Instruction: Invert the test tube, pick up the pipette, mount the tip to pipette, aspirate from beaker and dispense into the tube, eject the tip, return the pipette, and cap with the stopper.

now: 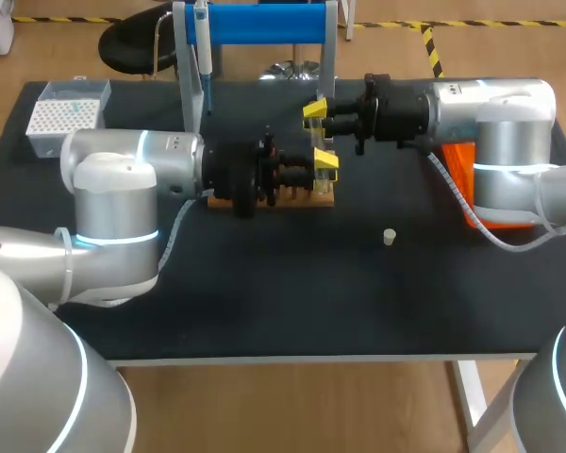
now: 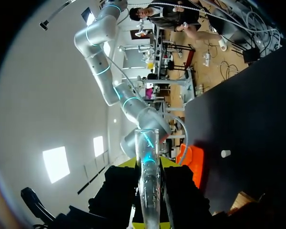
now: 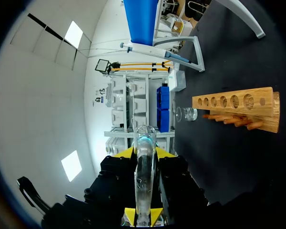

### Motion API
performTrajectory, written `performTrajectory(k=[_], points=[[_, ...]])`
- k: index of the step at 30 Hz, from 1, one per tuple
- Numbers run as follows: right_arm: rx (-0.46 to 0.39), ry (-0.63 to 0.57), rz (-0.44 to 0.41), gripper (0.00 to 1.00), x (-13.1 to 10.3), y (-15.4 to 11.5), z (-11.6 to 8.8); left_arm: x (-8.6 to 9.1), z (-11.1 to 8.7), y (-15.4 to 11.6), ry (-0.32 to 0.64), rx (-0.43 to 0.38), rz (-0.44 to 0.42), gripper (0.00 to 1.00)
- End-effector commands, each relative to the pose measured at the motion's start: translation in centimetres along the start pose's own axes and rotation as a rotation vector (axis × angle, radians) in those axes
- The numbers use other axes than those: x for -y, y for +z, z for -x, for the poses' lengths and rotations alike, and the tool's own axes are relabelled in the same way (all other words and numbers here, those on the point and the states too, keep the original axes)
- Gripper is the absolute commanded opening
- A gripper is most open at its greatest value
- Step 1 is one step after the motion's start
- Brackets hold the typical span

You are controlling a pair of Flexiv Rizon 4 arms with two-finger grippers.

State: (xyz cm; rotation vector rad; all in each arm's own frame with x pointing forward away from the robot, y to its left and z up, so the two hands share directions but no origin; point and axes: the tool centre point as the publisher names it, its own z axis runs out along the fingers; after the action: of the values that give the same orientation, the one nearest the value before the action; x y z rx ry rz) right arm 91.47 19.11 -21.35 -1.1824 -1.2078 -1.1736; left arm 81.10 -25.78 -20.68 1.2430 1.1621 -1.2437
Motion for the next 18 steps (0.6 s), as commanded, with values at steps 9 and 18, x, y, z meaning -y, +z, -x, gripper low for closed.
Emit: performTrajectory(k=[9,18], points=[[0.003,0.0,0.002,0.48,0.08,-0.05,0.01,0.03,0.05,-0.15,-0.006,0.006,0.0,0.0],[0.003,0.0,0.002,1.0,0.08,-0.05,0.01,0.02,0.04,-0.16,-0.008,0.004,0.0,0.0]])
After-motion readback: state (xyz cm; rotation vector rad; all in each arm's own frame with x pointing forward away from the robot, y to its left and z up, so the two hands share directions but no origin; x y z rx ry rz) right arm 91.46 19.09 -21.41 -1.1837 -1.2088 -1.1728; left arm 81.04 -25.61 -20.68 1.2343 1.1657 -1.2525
